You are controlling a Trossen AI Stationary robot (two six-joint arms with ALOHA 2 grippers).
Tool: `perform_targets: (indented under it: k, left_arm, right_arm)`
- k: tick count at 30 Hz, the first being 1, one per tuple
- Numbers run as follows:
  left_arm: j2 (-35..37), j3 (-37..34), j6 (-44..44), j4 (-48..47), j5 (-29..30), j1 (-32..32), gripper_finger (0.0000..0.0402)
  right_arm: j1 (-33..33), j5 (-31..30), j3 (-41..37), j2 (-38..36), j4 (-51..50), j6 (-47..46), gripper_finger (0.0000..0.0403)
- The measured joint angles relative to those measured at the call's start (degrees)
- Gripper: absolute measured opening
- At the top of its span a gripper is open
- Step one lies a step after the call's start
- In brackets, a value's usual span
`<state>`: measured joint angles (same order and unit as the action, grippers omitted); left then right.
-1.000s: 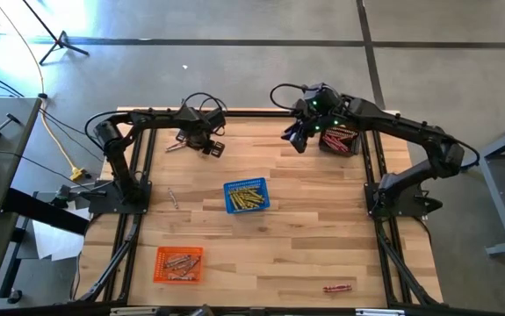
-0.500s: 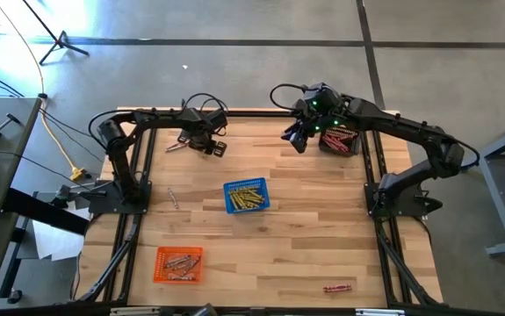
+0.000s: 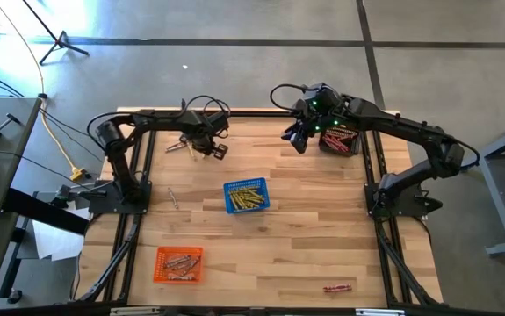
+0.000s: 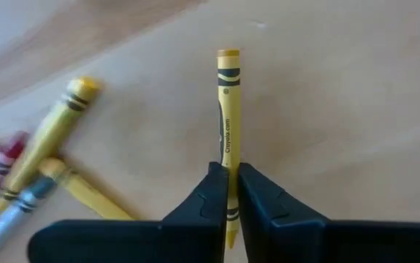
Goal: Sort crayons
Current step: Put the yellow crayon into the blue basket
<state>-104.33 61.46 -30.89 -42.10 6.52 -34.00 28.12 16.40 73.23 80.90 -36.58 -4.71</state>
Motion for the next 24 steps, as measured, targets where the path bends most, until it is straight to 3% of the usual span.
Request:
perform_targets:
  k: [4,11,18,24]
  left_arm:
    - [5.55,0.78,3.64,0.88,-5.71,2.3,0.0003]
    - [13.21,0.89,18.89,3.44,-22.85,11.59,0.0002]
    - [12.33,0.85,28.82,7.85,-23.37,22.08,0.0004]
    - [11.26,0.82,29.37,10.67,-19.12,25.6,0.0025]
  right_arm:
    - [0.0,-0.05,0.0,0.0,0.27,0.26,0.0112]
    - [0.0,-4.53,0.0,0.0,1.22,0.7,0.0112]
    - [0.0,-6.78,-0.02,0.02,1.22,-0.46,0.0112]
    - [0.0,-6.93,0.0,0.04,0.71,-0.83,0.0112]
